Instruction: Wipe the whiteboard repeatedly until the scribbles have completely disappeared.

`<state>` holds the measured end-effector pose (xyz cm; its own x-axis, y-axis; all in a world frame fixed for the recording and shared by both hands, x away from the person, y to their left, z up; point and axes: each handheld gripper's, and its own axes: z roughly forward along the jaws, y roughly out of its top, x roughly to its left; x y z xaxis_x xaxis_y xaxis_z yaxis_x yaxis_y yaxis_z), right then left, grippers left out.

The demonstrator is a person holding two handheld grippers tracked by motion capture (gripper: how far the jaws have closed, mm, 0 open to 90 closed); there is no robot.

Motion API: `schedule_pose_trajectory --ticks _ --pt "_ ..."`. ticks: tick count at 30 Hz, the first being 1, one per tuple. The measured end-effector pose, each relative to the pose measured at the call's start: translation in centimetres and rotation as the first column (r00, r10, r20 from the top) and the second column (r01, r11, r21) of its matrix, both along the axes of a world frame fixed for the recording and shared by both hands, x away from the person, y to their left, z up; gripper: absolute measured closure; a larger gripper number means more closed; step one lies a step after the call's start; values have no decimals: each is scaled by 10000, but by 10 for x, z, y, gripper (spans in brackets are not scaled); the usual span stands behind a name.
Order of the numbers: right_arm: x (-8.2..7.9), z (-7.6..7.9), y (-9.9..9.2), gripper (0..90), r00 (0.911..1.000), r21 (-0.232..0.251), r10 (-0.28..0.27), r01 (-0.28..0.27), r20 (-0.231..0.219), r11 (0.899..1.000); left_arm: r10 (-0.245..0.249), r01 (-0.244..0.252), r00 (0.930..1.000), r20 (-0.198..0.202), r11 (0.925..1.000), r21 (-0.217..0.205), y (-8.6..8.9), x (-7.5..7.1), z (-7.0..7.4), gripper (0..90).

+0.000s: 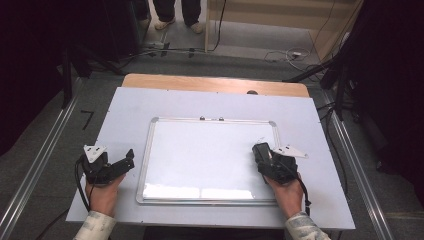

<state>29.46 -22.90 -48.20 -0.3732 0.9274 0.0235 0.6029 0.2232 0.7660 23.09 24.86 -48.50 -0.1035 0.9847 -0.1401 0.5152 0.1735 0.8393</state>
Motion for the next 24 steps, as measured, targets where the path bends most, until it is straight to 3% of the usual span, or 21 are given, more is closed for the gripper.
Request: schedule_pose_trajectory --ticks 11,24 --pt "1 -3 8 385 9995 -50 288 -289 -154 9996 -16 16 10000 -6 10000 -11 1 0 0 66" --pt "2 -10 12 386 9982 -436 386 -406 -457 9982 -19 19 10000 -18 10000 -33 1 0 0 66"
